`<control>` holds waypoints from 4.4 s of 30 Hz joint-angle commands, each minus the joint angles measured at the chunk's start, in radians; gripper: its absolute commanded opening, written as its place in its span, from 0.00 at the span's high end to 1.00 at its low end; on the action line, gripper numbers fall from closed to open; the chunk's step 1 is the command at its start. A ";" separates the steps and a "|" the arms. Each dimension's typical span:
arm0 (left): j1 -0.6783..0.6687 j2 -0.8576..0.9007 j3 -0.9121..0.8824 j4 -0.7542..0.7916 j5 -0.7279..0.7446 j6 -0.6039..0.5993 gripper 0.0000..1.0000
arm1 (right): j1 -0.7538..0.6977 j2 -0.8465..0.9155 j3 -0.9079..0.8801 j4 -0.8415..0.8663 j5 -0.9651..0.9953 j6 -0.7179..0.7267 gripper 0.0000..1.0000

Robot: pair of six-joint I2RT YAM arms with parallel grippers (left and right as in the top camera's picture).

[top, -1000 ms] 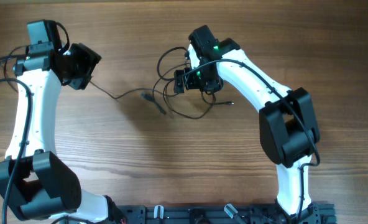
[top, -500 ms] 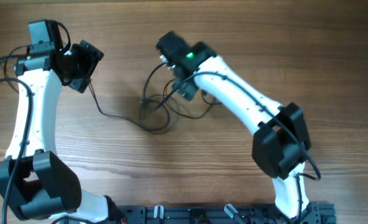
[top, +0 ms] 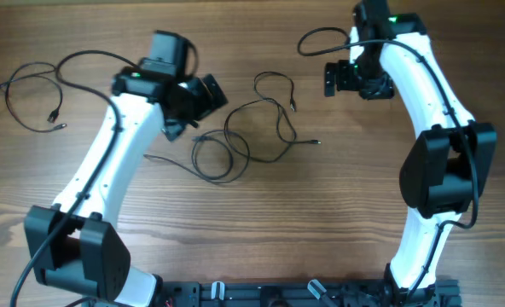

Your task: Untangle cables

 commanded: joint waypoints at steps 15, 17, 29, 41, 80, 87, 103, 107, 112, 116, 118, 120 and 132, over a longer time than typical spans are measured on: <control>-0.062 0.021 -0.518 0.227 -0.059 -0.952 0.20 | -0.006 0.001 -0.003 0.063 -0.055 0.022 0.00; -0.080 0.021 -0.544 0.281 -0.073 -0.948 0.22 | -0.006 0.001 -0.003 0.102 -0.055 0.021 0.00; -0.108 0.016 -0.554 0.283 -0.394 -0.716 0.96 | -0.006 0.001 -0.003 0.496 -0.055 0.021 0.00; 0.203 -0.084 -0.250 0.339 -0.467 -0.267 0.96 | -0.006 0.001 -0.003 0.496 -0.055 0.021 0.00; 0.281 -0.084 -0.250 0.424 -0.497 -0.266 0.96 | -0.006 0.001 -0.003 0.496 -0.055 0.022 0.00; 0.298 -0.084 -0.250 0.537 -0.497 -0.214 0.96 | -0.006 0.001 -0.003 0.496 -0.055 0.021 0.00; 0.365 -0.010 -0.250 0.799 -0.498 -0.079 0.96 | -0.006 0.001 -0.003 0.496 -0.055 0.022 0.00; 0.406 0.040 -0.250 0.873 -0.497 -0.079 0.96 | -0.006 0.001 -0.003 0.496 -0.055 0.022 0.00; 0.449 0.089 -0.250 0.979 -0.497 -0.080 0.96 | -0.006 0.001 -0.003 0.496 -0.055 0.022 0.00; 0.471 0.090 -0.250 1.033 -0.497 -0.080 0.96 | -0.006 0.001 -0.003 0.496 -0.055 0.021 0.00; 0.483 0.095 -0.250 1.058 -0.497 -0.080 0.96 | -0.006 0.001 -0.003 0.496 -0.055 0.022 0.00; 0.488 0.105 -0.250 1.075 -0.497 -0.080 0.96 | -0.006 0.001 -0.003 0.496 -0.055 0.022 0.00; 0.490 0.230 -0.250 1.165 -0.501 -0.080 0.96 | -0.006 0.001 -0.003 0.496 -0.055 0.022 0.00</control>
